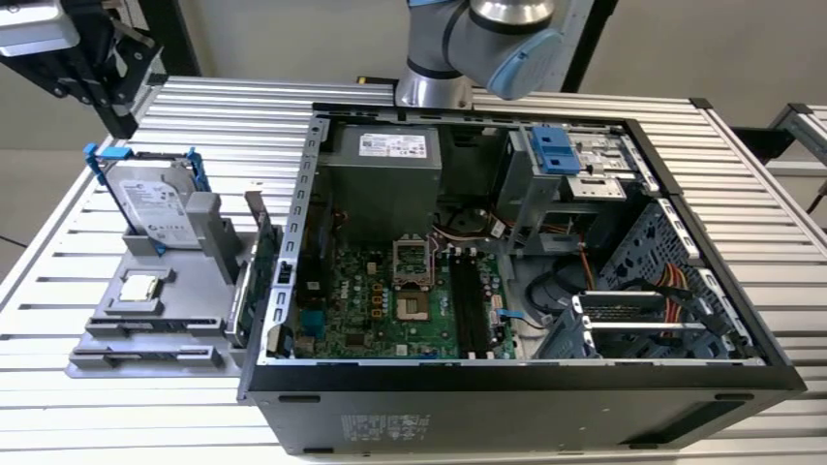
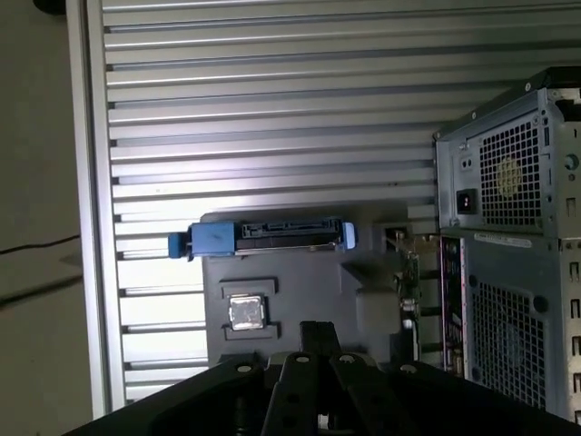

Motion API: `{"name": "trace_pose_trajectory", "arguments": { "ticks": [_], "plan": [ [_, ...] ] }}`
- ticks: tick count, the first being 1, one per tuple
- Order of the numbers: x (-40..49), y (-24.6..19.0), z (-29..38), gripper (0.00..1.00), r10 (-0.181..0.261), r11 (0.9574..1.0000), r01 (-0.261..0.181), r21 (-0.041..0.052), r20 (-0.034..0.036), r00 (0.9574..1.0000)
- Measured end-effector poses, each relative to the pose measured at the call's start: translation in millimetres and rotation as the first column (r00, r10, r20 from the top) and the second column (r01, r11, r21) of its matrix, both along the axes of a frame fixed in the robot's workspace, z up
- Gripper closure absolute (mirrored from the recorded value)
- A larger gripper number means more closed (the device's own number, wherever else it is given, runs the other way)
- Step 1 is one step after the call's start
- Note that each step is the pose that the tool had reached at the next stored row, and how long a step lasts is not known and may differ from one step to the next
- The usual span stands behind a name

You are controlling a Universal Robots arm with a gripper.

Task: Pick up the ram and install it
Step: 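Reach for the ram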

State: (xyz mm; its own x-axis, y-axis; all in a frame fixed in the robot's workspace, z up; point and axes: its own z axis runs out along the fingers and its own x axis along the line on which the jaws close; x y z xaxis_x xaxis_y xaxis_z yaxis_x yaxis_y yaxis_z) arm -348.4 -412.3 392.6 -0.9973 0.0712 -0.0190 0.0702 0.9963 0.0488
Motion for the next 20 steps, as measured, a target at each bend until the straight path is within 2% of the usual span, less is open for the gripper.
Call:
{"name": "trace_pose_trajectory", "arguments": {
  "ticks": [20],
  "plan": [
    [-10.1,-4.9,0.0,1.00,0.000,1.0000,0.000,0.0000,-0.0001,1.0000]
  ]
}}
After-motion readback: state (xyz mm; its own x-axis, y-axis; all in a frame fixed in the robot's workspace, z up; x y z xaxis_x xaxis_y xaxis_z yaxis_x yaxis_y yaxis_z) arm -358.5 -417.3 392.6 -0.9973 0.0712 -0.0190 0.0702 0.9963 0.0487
